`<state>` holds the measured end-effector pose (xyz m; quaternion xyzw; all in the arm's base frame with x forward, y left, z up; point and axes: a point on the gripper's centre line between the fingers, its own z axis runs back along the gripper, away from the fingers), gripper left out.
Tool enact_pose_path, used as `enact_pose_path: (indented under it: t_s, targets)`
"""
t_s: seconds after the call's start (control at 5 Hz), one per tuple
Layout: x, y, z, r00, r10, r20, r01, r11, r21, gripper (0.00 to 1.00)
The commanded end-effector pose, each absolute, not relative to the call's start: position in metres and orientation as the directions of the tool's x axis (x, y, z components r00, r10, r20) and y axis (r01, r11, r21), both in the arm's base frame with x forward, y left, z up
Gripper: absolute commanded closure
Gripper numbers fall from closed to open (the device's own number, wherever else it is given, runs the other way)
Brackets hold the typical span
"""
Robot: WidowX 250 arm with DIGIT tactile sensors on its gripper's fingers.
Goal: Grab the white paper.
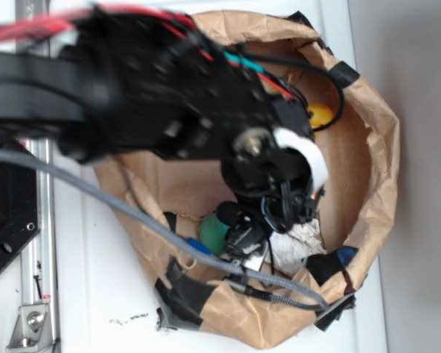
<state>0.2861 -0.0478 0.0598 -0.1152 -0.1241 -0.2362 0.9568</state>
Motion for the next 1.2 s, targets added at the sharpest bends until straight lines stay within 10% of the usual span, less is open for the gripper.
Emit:
enact_pose_path:
  t_s: [0.0, 0.6, 1.0]
  targets:
    - [0.301, -0.058, 0.060, 0.874, -0.372, 0.313, 0.439, 0.881, -0.178, 1.00]
    - [0.291, -0.003, 0.139, 0.902, -0.135, 0.411, 0.187, 0.978, -0.090, 1.00]
    - [0.264, 0.012, 0.166, 0.957, 0.219, 0.188, -0.220, 0.975, -0.016, 1.00]
